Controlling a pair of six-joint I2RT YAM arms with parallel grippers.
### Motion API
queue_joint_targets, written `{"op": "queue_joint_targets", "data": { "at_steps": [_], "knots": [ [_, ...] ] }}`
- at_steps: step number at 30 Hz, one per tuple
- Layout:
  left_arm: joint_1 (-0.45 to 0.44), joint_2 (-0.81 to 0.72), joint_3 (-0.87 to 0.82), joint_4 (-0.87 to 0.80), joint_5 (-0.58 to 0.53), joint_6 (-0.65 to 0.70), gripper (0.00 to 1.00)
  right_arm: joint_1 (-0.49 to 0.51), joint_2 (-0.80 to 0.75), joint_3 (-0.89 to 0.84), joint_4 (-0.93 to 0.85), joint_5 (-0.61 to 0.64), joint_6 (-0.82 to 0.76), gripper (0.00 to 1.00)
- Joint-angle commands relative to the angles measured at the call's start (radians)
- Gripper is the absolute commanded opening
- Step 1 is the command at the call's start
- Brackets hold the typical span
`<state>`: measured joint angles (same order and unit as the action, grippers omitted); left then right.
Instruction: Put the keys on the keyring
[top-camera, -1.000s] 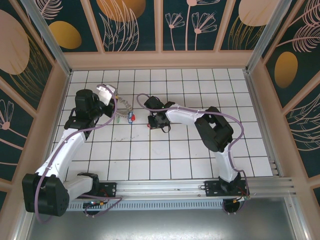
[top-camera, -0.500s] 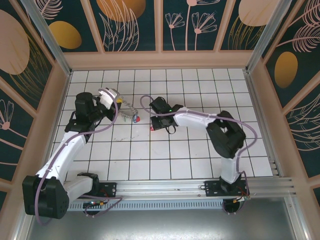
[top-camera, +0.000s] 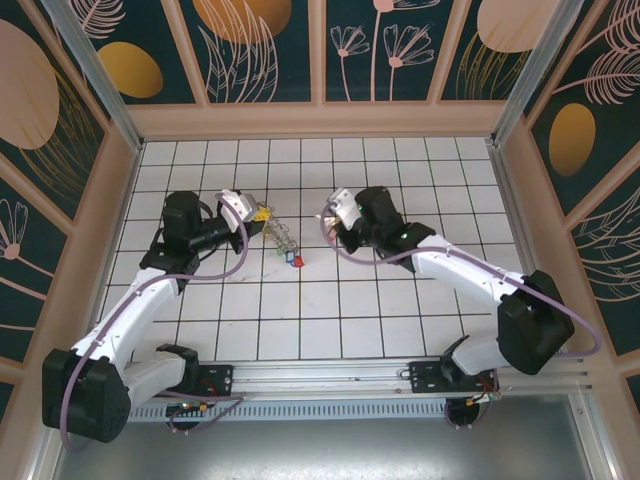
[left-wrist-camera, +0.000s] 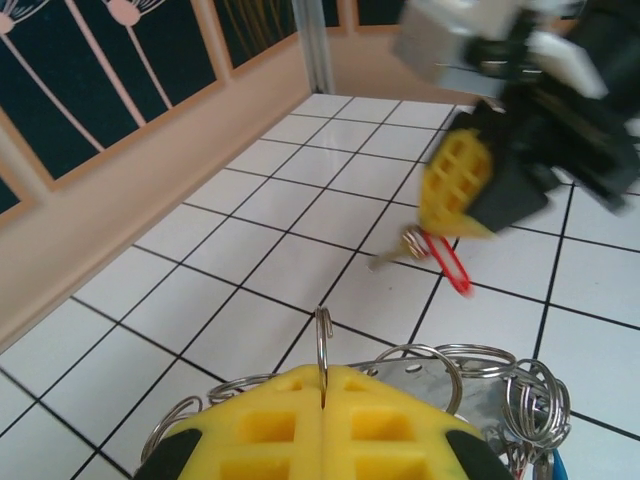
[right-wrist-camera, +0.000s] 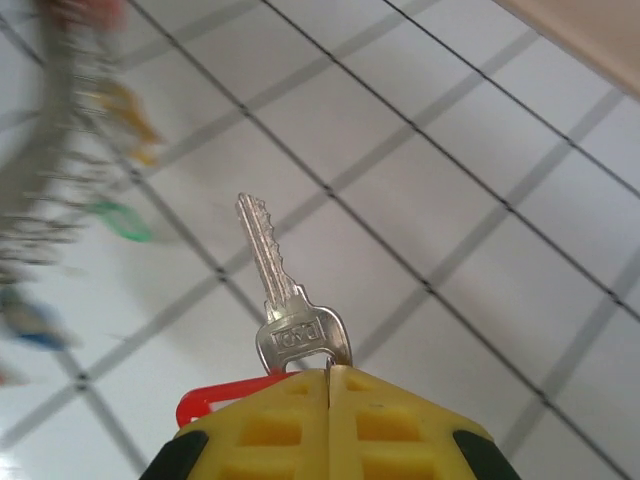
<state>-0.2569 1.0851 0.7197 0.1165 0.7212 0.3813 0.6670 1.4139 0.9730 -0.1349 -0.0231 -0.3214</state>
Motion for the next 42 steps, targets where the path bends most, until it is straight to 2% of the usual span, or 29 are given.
{"op": "queue_joint_targets", "data": {
  "at_steps": [1, 4, 7, 9, 10, 14, 17, 20, 23, 28, 33, 42],
  "knots": [
    [-0.006, 0.004, 0.042, 0.07, 0.051, 0.018, 0.0, -0.056, 0.005, 0.047, -0.106, 0.102, -0.085, 0.0],
    [-0.02, 0.014, 0.046, 0.072, 0.074, 0.017, 0.0, -0.078, -0.046, -0.002, -0.058, 0.045, -0.117, 0.0],
    [-0.055, 0.026, 0.048, 0.071, 0.081, 0.04, 0.0, -0.06, -0.217, -0.169, 0.132, -0.125, -0.242, 0.0],
    [-0.081, 0.04, 0.061, 0.064, 0.087, 0.045, 0.0, -0.067, -0.289, -0.214, 0.165, -0.235, -0.304, 0.0],
    [-0.101, 0.047, 0.074, 0.052, 0.089, 0.053, 0.0, -0.064, -0.304, -0.208, 0.124, -0.267, -0.36, 0.0],
    [-0.188, 0.069, 0.108, -0.004, 0.09, 0.111, 0.0, -0.047, -0.296, -0.134, -0.123, -0.259, -0.574, 0.0],
    [-0.238, 0.074, 0.098, -0.003, 0.114, 0.124, 0.0, -0.043, -0.316, -0.119, -0.18, -0.283, -0.644, 0.0],
    [-0.286, 0.083, 0.093, 0.007, 0.08, 0.117, 0.0, -0.043, -0.331, -0.097, -0.204, -0.34, -0.669, 0.0],
    [-0.333, 0.092, 0.082, 0.027, -0.01, 0.123, 0.0, -0.041, -0.313, -0.048, -0.272, -0.403, -0.677, 0.0],
    [-0.365, 0.121, 0.081, 0.063, -0.069, 0.109, 0.0, -0.03, -0.272, 0.039, -0.381, -0.464, -0.643, 0.0],
    [-0.387, 0.148, 0.079, 0.104, -0.098, 0.09, 0.0, -0.021, -0.269, 0.054, -0.341, -0.537, -0.529, 0.0],
    [-0.419, 0.184, 0.081, 0.123, -0.118, 0.063, 0.0, -0.014, -0.23, 0.067, -0.241, -0.586, -0.377, 0.0]
  ]
}}
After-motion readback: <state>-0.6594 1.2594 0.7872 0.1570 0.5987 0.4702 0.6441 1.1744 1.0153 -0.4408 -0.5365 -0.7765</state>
